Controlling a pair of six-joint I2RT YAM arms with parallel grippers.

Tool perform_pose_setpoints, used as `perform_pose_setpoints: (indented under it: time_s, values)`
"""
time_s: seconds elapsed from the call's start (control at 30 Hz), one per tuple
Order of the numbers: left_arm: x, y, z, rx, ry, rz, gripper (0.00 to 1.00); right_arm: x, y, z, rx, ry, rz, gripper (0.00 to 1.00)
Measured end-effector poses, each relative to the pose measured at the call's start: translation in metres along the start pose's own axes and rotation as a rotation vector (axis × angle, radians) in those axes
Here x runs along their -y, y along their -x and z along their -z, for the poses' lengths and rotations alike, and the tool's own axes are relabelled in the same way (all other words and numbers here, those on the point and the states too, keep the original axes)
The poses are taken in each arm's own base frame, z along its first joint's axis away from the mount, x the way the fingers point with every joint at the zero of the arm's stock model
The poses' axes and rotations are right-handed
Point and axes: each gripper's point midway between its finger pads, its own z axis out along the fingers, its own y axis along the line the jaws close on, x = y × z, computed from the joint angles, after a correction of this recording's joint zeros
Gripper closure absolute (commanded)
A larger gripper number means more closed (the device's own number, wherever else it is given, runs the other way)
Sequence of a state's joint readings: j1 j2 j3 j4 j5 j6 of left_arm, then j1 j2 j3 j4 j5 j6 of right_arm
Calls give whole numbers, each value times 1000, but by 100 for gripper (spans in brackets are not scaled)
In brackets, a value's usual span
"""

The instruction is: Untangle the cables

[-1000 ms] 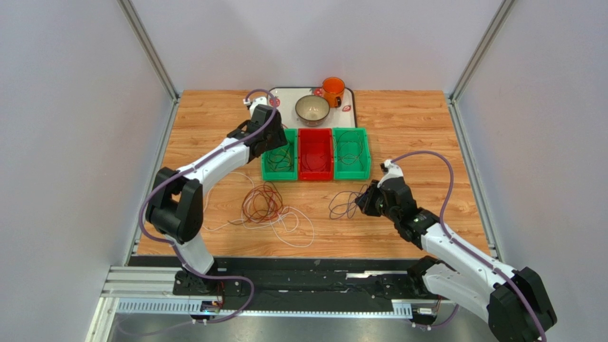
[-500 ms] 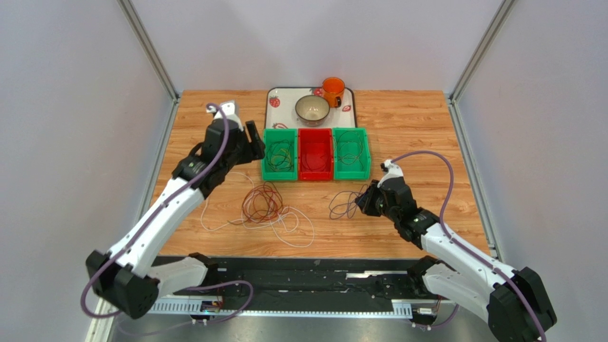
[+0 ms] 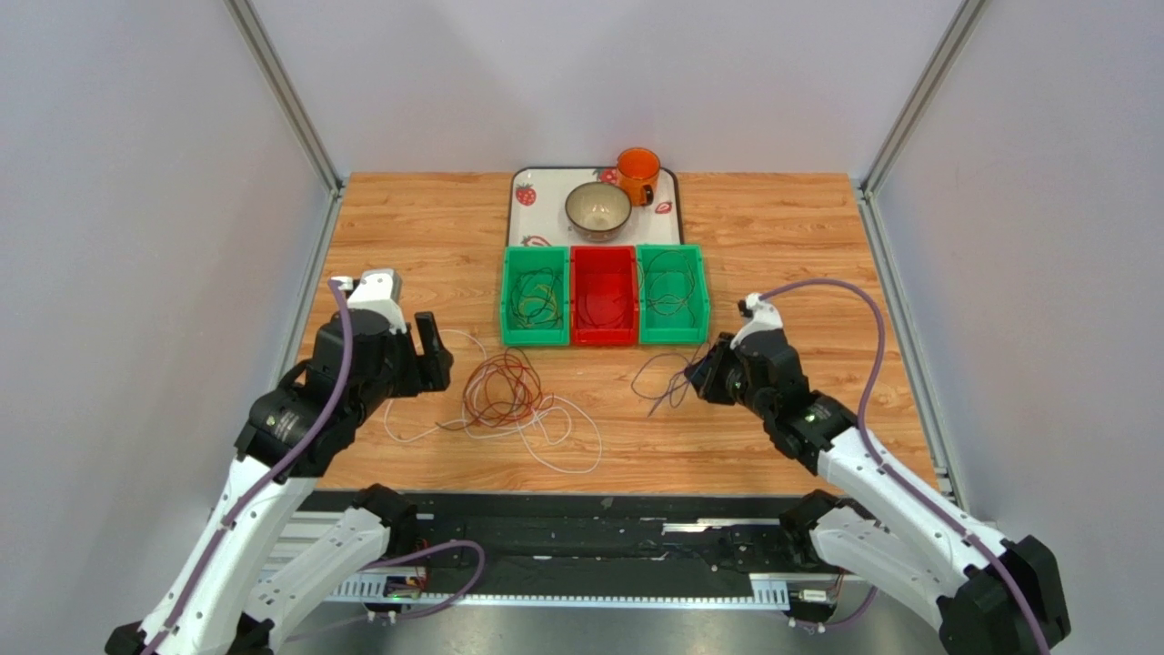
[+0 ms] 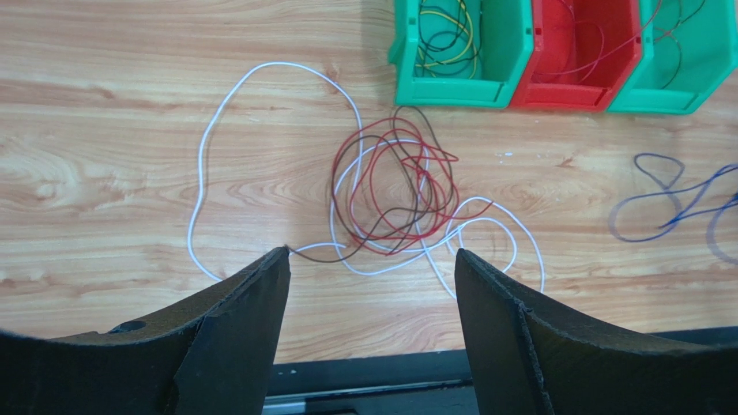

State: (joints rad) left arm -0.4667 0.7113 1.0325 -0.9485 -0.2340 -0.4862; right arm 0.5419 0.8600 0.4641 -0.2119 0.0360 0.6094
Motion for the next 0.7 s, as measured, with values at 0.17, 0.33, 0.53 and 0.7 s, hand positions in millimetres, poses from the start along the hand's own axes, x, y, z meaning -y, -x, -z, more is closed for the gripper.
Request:
perform_pose_setpoints:
  time_s: [0.17,0.33,0.53,0.7]
  values:
    - [-7,0,14,40,-8,-31,23,-61,106,43,206,68,46,100]
    - [-8,-3,11,29,-1,-38,23,-82,153,54,276,56,112,100]
    - [-10,-5,14,42,-5,-36,24,-70,185,20,254,-35,155,100]
    - [-12,-3,18,64,-8,-31,25,-50,200,-19,190,-59,148,100]
